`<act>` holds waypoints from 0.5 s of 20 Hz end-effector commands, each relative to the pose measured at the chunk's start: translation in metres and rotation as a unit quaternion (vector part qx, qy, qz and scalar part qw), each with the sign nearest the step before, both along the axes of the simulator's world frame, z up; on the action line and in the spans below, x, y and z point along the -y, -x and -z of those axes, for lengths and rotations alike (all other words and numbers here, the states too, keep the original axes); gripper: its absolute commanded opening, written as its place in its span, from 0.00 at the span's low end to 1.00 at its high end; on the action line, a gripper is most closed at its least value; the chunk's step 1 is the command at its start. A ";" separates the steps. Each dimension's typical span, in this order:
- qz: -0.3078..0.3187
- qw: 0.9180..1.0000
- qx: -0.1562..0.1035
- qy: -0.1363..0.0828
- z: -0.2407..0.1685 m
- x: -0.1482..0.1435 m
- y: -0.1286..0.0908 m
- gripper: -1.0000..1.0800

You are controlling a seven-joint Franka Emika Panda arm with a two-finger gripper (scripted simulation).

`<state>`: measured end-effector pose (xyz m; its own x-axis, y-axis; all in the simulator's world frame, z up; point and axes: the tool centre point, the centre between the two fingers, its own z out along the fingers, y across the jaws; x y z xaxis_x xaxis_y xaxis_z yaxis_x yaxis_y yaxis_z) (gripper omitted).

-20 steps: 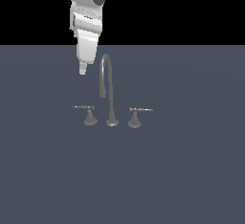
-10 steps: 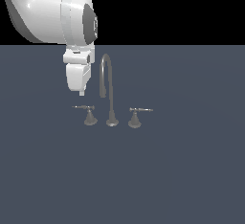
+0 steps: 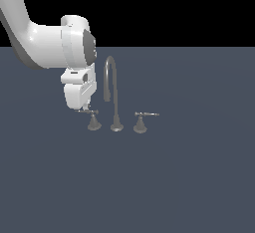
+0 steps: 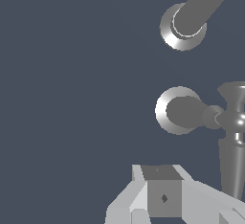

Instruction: Turn on the faucet by rotating a designated handle.

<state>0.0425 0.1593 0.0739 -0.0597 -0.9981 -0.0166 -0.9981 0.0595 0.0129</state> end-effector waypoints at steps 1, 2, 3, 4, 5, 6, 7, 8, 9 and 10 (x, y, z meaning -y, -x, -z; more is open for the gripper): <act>0.010 1.000 0.004 0.006 0.006 0.000 -0.002 0.00; 0.012 1.000 0.005 0.007 0.007 -0.001 -0.002 0.00; 0.013 1.000 0.005 0.008 0.008 -0.001 -0.002 0.00; 0.014 1.000 0.006 0.009 0.009 -0.001 -0.003 0.00; 0.015 1.000 0.006 0.009 0.009 -0.001 -0.003 0.00; 0.015 1.000 0.006 0.009 0.009 -0.001 -0.003 0.00; 0.015 1.000 0.006 0.009 0.009 -0.001 -0.003 0.00; 0.015 1.000 0.006 0.009 0.009 -0.001 -0.003 0.00; 0.014 1.000 0.005 0.009 0.009 -0.001 -0.002 0.00; 0.014 1.000 0.005 0.009 0.009 -0.003 0.001 0.00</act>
<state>0.0437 0.1604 0.0651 -0.0881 -0.9961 -0.0002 -0.9961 0.0881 0.0007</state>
